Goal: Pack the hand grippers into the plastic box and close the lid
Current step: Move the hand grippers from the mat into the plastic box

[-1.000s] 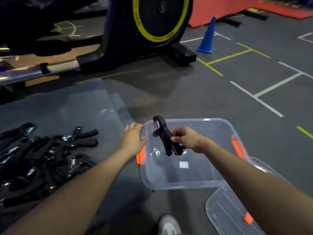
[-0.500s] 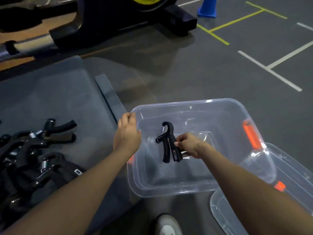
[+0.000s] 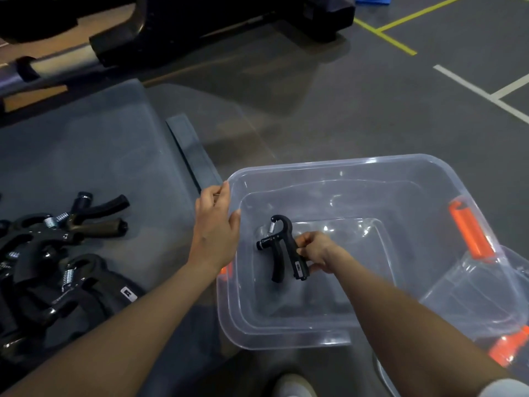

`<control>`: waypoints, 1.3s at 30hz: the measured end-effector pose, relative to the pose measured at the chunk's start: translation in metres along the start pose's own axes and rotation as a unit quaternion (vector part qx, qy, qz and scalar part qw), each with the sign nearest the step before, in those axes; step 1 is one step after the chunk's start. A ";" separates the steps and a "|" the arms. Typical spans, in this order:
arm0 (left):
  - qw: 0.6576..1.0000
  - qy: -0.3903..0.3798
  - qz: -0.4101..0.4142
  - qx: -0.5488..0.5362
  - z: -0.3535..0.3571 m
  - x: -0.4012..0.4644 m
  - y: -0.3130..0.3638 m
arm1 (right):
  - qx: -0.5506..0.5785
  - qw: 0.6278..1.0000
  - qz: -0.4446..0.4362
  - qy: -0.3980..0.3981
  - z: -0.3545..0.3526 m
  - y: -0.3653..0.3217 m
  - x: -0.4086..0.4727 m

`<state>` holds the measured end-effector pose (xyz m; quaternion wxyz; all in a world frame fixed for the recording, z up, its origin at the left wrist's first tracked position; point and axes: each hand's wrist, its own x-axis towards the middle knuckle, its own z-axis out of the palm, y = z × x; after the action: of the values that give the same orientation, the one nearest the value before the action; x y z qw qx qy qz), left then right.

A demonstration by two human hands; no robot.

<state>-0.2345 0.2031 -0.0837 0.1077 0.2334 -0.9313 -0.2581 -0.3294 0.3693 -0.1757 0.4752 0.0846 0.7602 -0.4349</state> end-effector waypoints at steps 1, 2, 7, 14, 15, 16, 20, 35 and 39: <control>1.000 0.000 -0.001 -0.002 0.000 0.000 0.000 | 0.015 1.000 0.006 0.007 0.003 -0.001 0.001; 1.000 0.001 -0.003 -0.002 0.001 0.000 0.000 | 0.014 1.000 0.008 0.005 0.005 -0.002 0.004; 1.000 0.002 -0.004 0.000 0.000 -0.001 0.002 | -0.065 0.997 -0.006 -0.029 0.012 -0.002 0.005; 1.000 -0.003 -0.007 -0.009 -0.001 0.000 0.003 | -0.061 0.997 -0.024 -0.028 0.008 -0.009 -0.011; 1.000 -0.005 -0.008 -0.013 -0.002 0.000 0.003 | -0.052 0.998 -0.037 -0.025 0.008 -0.011 -0.015; 1.000 -0.009 -0.010 -0.016 -0.002 0.000 0.004 | -0.043 0.998 -0.052 -0.018 0.007 -0.015 -0.021; 0.995 -0.063 -0.043 -0.067 -0.016 -0.002 0.004 | -0.008 0.990 -0.126 0.059 0.010 -0.039 -0.041; 0.988 -0.033 -0.139 0.061 -0.177 -0.099 -0.102 | -0.172 0.937 -0.293 0.079 0.158 -0.124 -0.150; 0.983 -0.060 -0.147 0.094 -0.193 -0.125 -0.135 | -0.240 0.928 -0.281 0.051 0.215 -0.111 -0.144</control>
<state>-0.0133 0.0786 -0.0031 -0.0100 0.3613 -0.9116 -0.1959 -0.1732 0.1833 -0.0334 0.3003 -0.2272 0.8577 -0.3501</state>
